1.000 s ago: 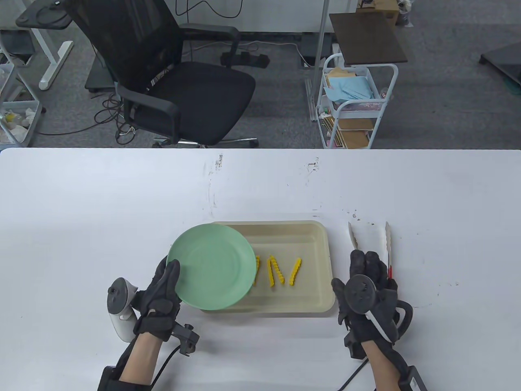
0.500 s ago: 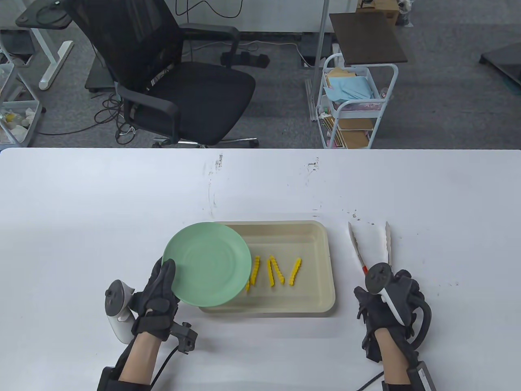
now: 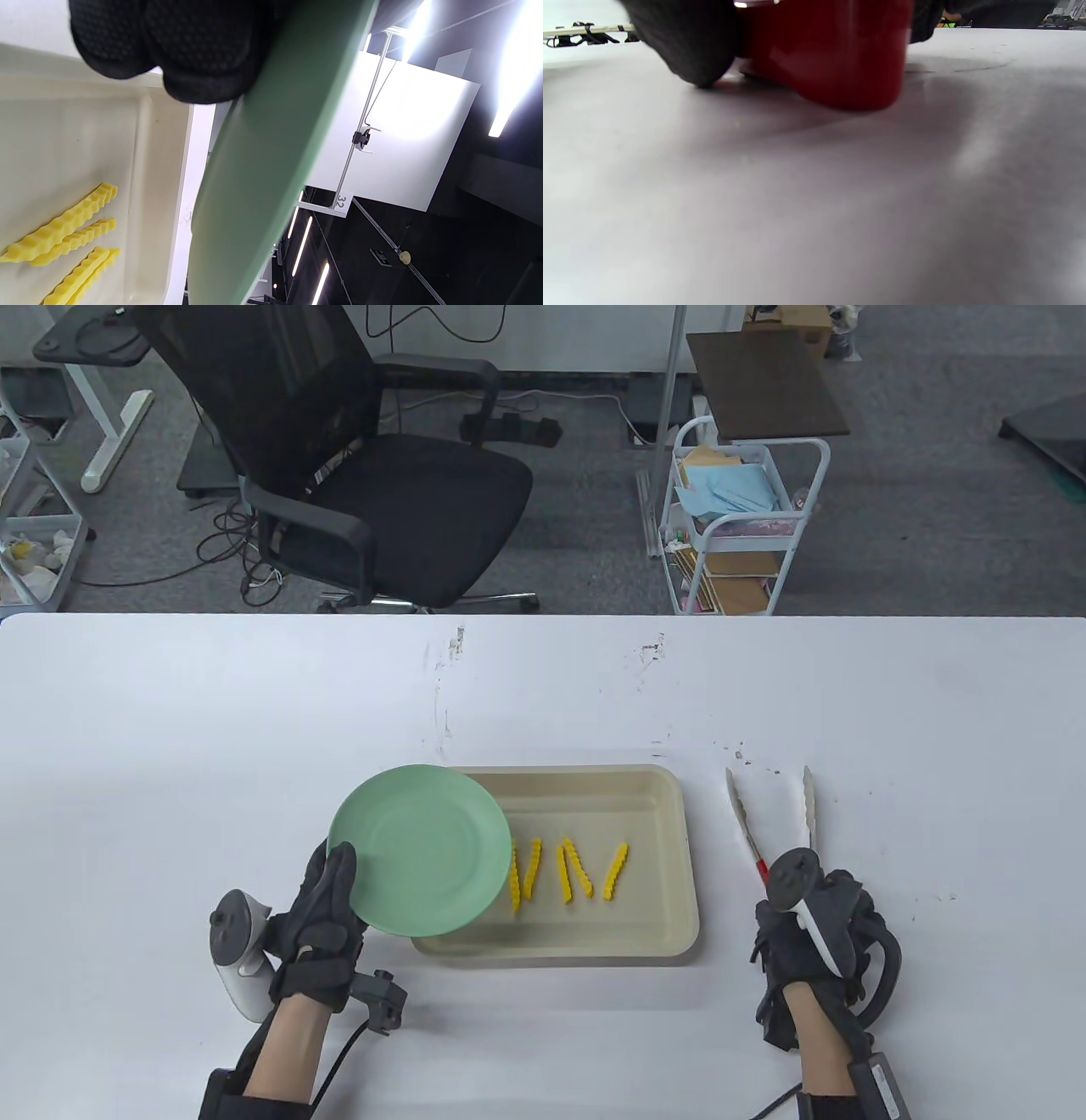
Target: Hold plate and receive fries gripped by tongs from baking tray
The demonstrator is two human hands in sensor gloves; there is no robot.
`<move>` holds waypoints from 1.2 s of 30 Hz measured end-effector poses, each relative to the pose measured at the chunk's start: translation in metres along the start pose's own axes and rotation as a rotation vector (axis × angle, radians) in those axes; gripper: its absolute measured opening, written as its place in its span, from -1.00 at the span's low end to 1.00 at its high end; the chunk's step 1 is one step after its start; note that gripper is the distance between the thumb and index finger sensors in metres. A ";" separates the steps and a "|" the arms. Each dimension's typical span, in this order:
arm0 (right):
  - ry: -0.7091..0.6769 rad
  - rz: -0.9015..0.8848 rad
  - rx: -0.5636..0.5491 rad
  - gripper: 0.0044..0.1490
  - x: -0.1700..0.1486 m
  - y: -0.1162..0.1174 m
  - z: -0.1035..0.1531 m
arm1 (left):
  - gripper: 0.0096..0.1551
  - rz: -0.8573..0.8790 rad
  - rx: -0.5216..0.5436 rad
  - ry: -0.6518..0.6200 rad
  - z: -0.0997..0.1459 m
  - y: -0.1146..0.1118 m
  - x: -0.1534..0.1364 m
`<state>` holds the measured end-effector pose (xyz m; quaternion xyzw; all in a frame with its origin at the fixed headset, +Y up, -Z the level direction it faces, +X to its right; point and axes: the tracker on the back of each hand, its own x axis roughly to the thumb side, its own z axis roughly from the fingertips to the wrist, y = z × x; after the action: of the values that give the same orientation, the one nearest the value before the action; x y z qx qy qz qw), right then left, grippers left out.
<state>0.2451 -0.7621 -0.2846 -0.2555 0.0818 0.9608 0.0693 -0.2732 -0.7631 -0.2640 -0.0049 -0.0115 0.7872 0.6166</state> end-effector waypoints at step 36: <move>-0.515 -0.142 0.094 -0.01 0.054 -0.057 0.094 | -0.22 0.031 0.015 -0.005 0.002 0.002 0.000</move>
<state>0.1634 -0.6831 -0.2388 -0.0044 0.0877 0.9821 0.1666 -0.2752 -0.7638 -0.2623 0.0016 -0.0070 0.7968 0.6042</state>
